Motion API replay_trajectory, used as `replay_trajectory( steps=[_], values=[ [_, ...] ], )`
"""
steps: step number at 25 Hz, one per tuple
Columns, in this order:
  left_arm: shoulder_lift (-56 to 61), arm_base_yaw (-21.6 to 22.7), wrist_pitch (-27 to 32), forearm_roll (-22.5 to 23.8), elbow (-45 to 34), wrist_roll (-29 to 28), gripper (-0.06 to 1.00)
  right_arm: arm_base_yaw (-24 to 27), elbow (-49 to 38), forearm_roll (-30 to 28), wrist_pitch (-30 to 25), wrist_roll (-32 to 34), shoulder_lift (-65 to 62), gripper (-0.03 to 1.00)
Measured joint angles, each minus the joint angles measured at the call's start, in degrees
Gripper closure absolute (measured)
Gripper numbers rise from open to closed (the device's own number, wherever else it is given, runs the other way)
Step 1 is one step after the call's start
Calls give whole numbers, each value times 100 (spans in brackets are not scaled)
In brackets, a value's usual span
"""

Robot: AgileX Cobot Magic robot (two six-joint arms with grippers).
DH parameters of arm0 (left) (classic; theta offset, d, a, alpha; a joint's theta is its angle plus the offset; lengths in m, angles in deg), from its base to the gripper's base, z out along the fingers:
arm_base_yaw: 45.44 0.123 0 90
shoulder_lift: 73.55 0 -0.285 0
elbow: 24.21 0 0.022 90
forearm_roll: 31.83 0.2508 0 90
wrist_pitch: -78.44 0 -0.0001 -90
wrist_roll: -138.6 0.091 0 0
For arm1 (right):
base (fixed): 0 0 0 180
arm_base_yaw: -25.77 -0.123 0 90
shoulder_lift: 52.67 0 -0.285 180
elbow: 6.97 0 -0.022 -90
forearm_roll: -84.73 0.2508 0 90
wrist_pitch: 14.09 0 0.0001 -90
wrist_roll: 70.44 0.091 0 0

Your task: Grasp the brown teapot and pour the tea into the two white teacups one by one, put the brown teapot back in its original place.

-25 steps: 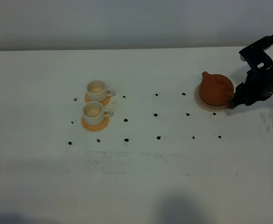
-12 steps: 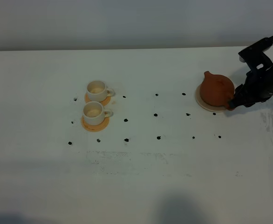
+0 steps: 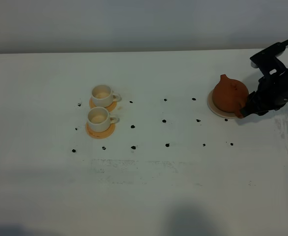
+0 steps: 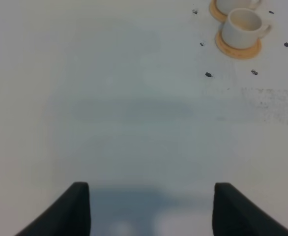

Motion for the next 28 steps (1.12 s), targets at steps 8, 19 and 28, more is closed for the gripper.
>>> replay_trajectory(
  steps=[8, 19, 28],
  values=[
    [0, 0, 0, 0, 0, 0, 42, 0, 75, 198, -272, 31, 0, 55],
    [0, 0, 0, 0, 0, 0, 42, 0, 79, 595, -362, 31, 0, 55],
    [0, 0, 0, 0, 0, 0, 42, 265, 79, 521, -628, 250, 0, 55]
  ],
)
